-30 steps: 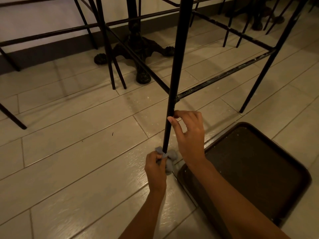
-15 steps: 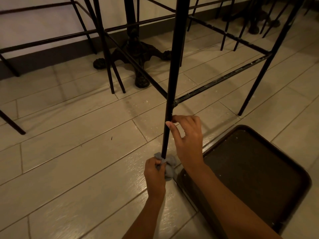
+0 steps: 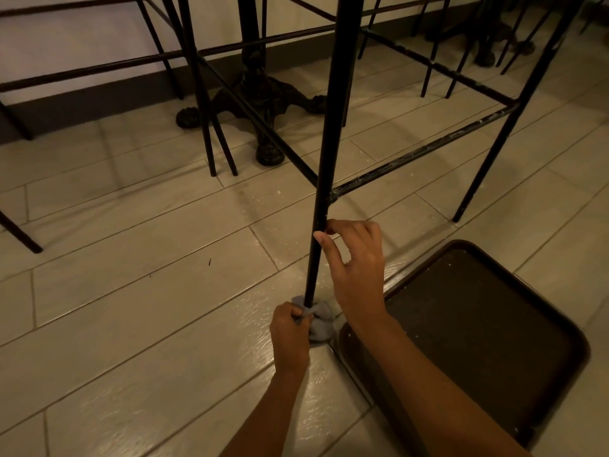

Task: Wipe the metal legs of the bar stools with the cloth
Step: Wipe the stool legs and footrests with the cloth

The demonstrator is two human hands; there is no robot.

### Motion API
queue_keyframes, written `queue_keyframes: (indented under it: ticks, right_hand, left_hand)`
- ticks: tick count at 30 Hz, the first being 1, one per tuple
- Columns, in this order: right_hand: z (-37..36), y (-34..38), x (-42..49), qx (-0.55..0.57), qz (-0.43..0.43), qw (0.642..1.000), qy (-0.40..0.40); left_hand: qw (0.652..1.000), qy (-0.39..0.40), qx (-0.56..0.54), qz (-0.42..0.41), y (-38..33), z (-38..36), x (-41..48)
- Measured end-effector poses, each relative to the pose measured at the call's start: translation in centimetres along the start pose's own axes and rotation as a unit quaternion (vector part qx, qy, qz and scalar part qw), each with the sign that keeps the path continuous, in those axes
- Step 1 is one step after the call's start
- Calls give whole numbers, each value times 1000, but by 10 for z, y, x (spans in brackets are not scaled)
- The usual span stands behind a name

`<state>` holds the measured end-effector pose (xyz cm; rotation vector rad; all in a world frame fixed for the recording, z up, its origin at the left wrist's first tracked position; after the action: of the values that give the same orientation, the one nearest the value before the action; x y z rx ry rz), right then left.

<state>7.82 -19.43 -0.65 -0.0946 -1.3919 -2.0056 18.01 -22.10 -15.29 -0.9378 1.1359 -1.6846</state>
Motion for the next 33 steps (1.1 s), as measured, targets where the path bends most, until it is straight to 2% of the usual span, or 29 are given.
queue_keyframes:
  ticks: [4, 7, 14, 24, 33]
  right_hand:
    - [0, 0, 0, 6, -1, 1000, 5]
    - [-1, -1, 0, 5, -5, 1000, 7]
    - [1, 1, 1, -3, -5, 1000, 12]
    - [13, 5, 8, -28, -25, 996, 78]
    - [25, 6, 10, -33, -39, 994, 98]
  left_hand:
    - [998, -21, -20, -48, -5, 1, -5]
    - [998, -13, -47, -30, -9, -1, -2]
    - [997, 48, 38, 36, -4, 3, 16]
    - [992, -44, -59, -104, -103, 27, 27]
    - [978, -87, -50, -182, -161, 38, 38]
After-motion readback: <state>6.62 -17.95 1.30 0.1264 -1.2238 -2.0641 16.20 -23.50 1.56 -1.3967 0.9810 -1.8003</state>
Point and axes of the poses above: each hand's wrist, its own x-axis towards the middle knuckle, its own z-axis out of the back of the hand, y = z × x, the point moved 3 cm from there along x, towards the middle knuckle, and after that the axes turned 15 degrees about -z, right-handed, at the moved point
